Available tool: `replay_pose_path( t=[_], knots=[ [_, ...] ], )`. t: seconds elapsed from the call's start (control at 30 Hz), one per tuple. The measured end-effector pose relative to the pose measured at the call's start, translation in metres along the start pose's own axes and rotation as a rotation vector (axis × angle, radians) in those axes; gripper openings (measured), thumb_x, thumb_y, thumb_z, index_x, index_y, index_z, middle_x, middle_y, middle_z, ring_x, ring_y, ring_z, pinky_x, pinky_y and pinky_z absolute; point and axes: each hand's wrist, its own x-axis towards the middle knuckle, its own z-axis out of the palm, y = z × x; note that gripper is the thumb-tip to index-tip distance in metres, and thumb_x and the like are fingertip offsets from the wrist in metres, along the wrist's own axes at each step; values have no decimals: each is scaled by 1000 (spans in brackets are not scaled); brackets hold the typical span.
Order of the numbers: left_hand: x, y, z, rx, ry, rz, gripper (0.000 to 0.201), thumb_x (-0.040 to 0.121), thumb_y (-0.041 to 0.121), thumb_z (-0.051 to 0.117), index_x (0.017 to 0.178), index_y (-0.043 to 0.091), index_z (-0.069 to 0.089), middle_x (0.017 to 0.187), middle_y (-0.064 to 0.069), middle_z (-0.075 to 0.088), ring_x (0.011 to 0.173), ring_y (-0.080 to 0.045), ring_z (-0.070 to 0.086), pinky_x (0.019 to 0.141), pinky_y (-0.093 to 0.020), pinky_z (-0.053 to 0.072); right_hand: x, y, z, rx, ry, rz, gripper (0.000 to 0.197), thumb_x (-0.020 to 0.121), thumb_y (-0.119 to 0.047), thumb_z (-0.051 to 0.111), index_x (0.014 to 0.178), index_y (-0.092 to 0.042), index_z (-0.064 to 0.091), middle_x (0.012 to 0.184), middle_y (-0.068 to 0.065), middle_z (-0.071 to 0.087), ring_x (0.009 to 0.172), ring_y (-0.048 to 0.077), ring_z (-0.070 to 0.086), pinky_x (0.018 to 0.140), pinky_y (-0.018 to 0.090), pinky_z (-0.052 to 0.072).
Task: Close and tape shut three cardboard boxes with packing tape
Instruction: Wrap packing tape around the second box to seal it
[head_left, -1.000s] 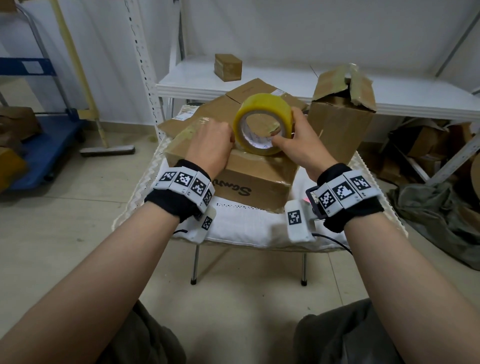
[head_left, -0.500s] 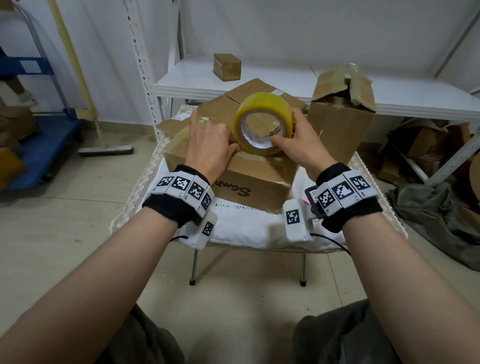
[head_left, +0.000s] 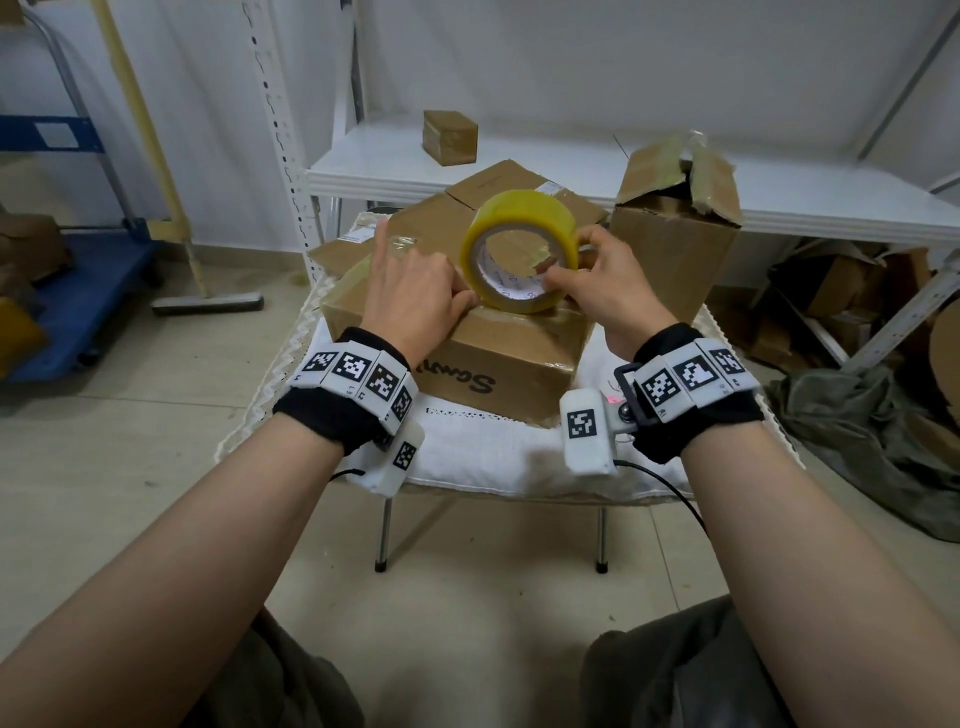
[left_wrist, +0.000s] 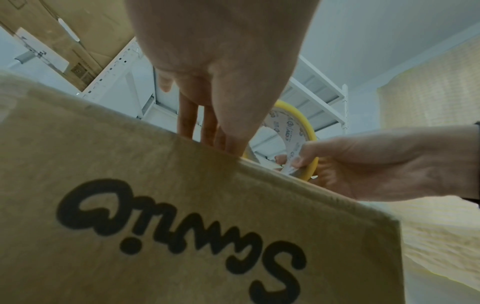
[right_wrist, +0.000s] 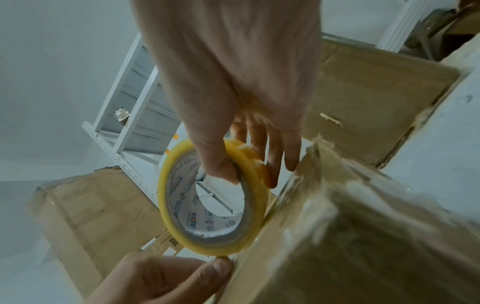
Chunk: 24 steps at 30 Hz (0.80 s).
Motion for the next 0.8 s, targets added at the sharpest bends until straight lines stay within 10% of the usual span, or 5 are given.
replay_pose_path(
  t=[0.3, 0.53, 0.8],
  knots=[
    [1, -2, 0, -55, 22, -52, 36, 91, 56, 60, 95, 26, 79, 83, -3, 73, 94, -24, 66, 124, -48, 5, -7, -6, -10, 46, 32, -92, 30, 89, -12, 68, 117, -22, 65, 112, 18, 64, 93, 25, 61, 89, 46, 56],
    [1, -2, -1, -57, 28, -84, 35, 89, 58, 61, 91, 28, 78, 79, 2, 69, 92, -22, 66, 123, -49, 4, -5, -7, -13, 9, 48, -78, 45, 89, -21, 64, 133, -27, 59, 94, -4, 59, 90, 18, 60, 92, 45, 54],
    [5, -4, 8, -213, 79, -33, 20, 85, 47, 72, 97, 31, 75, 107, 3, 73, 110, -20, 62, 120, -48, 16, -3, 1, -17, -77, 14, -65, 32, 92, -19, 59, 123, -22, 56, 106, 15, 60, 107, 37, 59, 100, 59, 49]
  ],
)
